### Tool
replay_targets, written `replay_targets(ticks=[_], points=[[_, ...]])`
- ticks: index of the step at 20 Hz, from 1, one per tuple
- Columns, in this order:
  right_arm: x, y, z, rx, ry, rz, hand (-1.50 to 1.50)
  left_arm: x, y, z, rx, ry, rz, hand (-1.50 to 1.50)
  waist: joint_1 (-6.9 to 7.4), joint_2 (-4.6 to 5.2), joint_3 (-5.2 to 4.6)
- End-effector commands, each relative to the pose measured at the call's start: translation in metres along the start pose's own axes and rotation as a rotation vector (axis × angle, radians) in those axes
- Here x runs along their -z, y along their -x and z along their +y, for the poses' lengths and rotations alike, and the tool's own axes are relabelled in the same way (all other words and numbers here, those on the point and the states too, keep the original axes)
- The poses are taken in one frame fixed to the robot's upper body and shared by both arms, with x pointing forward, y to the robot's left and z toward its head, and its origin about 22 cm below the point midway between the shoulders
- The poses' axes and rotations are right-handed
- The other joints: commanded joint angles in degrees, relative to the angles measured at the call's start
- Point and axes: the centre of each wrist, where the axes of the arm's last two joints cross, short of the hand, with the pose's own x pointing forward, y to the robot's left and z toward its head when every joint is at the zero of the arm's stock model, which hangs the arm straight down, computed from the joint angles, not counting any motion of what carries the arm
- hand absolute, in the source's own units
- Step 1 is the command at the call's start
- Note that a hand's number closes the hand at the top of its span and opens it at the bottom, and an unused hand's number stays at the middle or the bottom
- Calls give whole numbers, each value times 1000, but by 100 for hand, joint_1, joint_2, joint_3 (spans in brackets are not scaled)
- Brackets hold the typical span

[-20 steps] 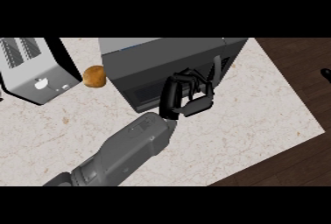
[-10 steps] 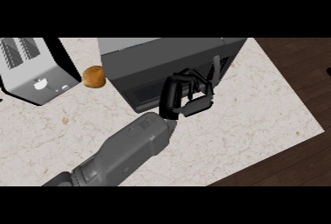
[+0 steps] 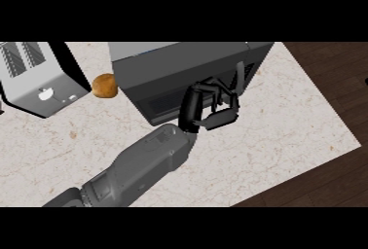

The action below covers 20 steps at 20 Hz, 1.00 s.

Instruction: Pick up the milk, place it into the microwave and close the microwave

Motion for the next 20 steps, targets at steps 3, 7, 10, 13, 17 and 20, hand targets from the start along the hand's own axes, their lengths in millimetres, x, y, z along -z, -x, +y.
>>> replay_targets(ticks=[3, 7, 10, 13, 17, 20], points=[[1, -2, 2, 33, -40, -6, -150, 12, 14, 22, 107, -116, 144, 150, 102, 43, -17], [2, -11, 0, 16, -37, -16, -150, 5, 21, 26, 140, -145, 161, 150, 193, 29, -32], [-4, -13, 1, 15, -29, 11, -150, 2, 25, 30, 145, -197, 210, 150, 341, -37, -38], [-7, -18, 0, 9, -9, -3, -150, 2, 26, 30, 121, -209, 245, 150, 416, -54, -42], [-10, -25, 0, -1, -2, 16, -150, -5, 30, 32, 99, -197, 253, -150, 514, -49, -52], [-12, -25, 4, 7, -1, 35, -150, -10, 33, 31, 96, -187, 256, -150, 514, -52, -58]])
